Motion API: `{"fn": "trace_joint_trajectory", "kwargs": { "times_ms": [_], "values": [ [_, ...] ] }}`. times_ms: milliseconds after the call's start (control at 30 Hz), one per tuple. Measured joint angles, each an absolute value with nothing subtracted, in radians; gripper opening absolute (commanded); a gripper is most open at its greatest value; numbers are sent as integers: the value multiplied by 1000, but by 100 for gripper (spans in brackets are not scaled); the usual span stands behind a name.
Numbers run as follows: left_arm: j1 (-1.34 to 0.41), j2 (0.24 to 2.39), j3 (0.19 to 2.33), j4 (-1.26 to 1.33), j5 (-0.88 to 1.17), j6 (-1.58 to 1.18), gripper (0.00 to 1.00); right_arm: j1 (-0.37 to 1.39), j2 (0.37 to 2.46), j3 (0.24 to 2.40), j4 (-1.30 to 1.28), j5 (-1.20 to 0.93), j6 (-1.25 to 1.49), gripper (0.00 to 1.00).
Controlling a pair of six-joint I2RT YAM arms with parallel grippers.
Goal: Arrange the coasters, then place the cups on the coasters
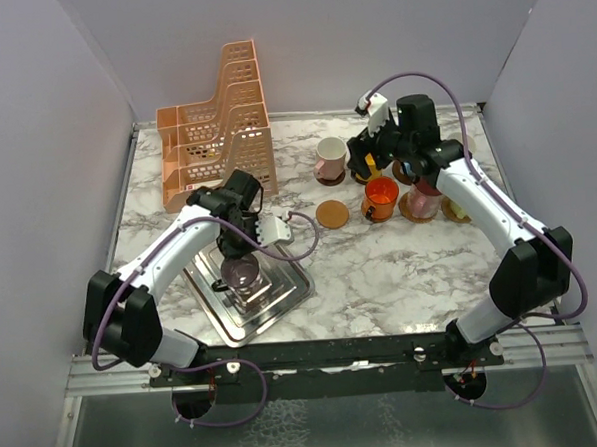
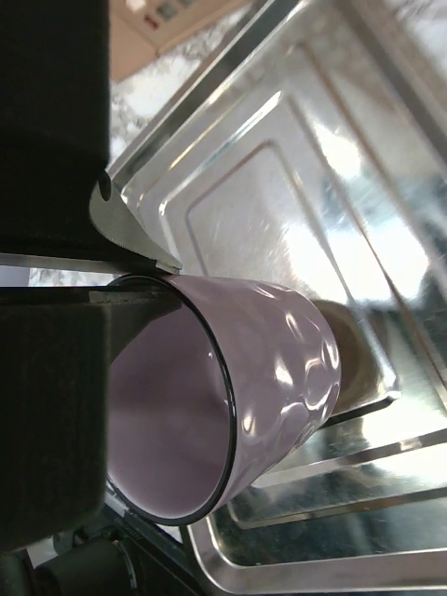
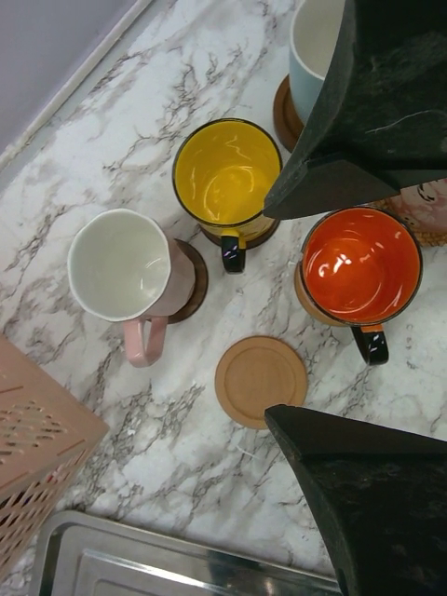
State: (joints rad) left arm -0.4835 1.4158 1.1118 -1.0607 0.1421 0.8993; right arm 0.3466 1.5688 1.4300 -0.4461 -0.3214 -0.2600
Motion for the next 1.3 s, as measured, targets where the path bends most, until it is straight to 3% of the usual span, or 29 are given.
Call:
{"fn": "trace_joint_trajectory", "kwargs": {
  "times_ms": [267,567,833,1300],
  "values": [
    [-559,1538,1405,-1120,181,855,0,307,1554,1400,-445,-281,-250,83],
    [-587,1903,1926,-1222,255,791,0,107,1517,1366,-439,-313,-207,83],
    [-596,2183,2304,-1275,261,719,0,37,1482,1290,-421,-338,-196,83],
    [-659,2366,2429,-1252,211,645,0,18,1482,1268,-413,-363,-196,83]
  ]
}}
